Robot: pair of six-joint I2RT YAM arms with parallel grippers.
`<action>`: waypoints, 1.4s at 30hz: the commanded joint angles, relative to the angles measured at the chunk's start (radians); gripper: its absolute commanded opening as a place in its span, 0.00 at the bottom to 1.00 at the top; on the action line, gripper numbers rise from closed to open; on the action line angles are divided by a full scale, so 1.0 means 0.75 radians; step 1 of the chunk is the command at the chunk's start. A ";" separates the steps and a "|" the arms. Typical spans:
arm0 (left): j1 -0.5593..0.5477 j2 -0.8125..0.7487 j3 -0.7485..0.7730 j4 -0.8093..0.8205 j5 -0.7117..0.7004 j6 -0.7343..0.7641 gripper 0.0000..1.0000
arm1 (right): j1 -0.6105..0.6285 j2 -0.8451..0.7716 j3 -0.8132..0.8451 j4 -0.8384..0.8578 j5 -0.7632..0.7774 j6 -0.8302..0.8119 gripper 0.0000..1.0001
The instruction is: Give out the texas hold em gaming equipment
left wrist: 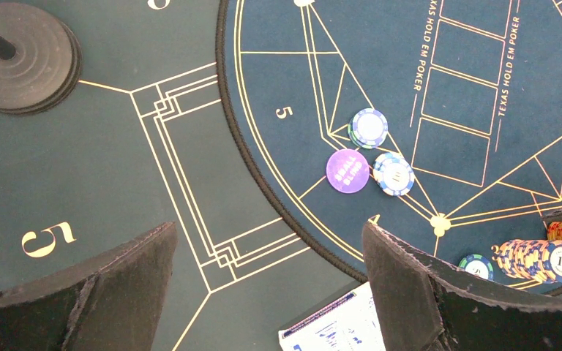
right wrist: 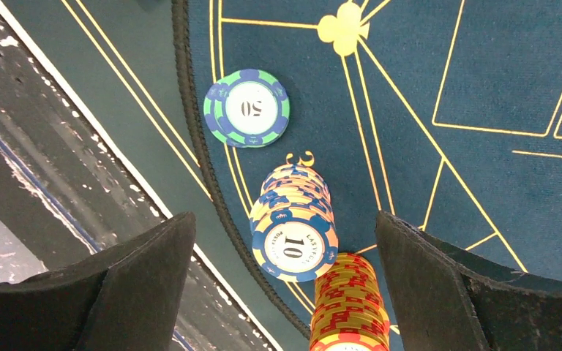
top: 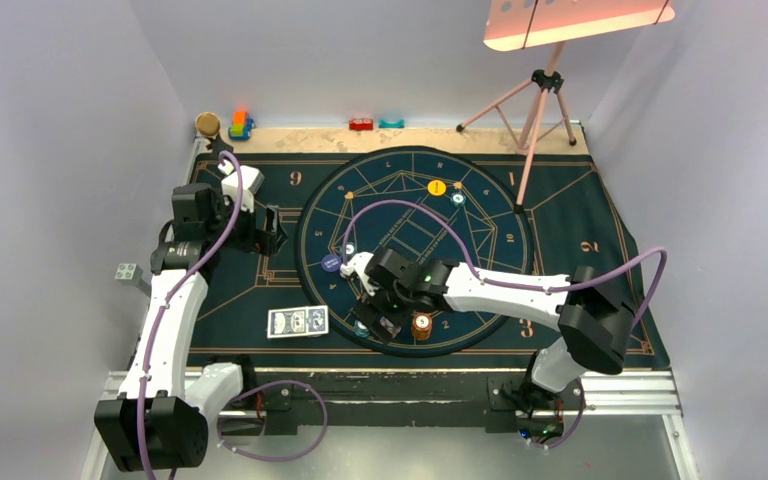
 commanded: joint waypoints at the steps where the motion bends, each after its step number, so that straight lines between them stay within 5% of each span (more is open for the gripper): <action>1: 0.011 -0.015 -0.011 0.022 0.027 0.020 1.00 | 0.000 -0.007 -0.033 0.054 0.051 0.017 0.94; 25: 0.010 -0.019 -0.011 0.022 0.025 0.020 1.00 | -0.003 0.042 -0.058 0.097 0.078 0.020 0.52; 32: 0.009 -0.018 -0.011 0.020 0.027 0.021 1.00 | -0.003 -0.006 -0.038 0.069 0.075 0.027 0.46; 38: 0.009 -0.021 -0.011 0.018 0.029 0.020 1.00 | -0.002 -0.042 -0.018 0.039 0.079 0.029 0.31; 42: 0.010 -0.021 -0.011 0.018 0.031 0.019 1.00 | -0.003 -0.069 0.008 0.022 0.091 0.041 0.06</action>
